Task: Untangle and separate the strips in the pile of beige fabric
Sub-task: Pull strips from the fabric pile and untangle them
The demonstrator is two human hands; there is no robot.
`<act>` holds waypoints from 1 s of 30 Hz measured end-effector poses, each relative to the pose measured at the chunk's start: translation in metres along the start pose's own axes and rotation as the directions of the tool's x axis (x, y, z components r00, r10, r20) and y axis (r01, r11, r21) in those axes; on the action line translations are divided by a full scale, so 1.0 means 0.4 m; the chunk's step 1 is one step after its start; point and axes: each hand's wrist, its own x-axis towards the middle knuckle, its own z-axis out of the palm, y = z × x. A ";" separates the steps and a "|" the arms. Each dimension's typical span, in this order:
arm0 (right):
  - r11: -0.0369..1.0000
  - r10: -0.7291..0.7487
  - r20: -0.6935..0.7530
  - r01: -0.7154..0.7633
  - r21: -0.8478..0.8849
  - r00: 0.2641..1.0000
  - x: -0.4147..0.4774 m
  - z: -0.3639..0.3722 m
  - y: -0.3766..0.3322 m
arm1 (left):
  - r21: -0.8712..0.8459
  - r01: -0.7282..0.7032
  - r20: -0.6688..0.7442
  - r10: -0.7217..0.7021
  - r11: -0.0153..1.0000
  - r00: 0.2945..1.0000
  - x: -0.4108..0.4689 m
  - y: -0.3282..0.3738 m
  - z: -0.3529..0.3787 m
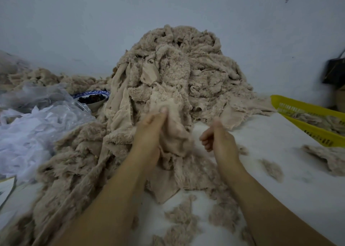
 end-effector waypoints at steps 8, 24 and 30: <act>0.935 -0.278 0.310 0.330 -0.128 0.909 -0.039 0.034 -0.023 | 0.242 -0.242 0.398 0.131 0.940 0.908 -0.073 0.003 0.048; 0.986 -0.069 0.229 0.031 0.165 0.971 -0.014 0.016 -0.034 | -0.334 0.129 0.173 -0.074 0.934 0.982 -0.017 0.003 0.008; 0.986 -0.128 0.481 0.165 -0.036 0.867 -0.046 0.053 -0.012 | -0.199 0.101 0.260 -0.047 0.975 0.964 -0.011 -0.023 0.019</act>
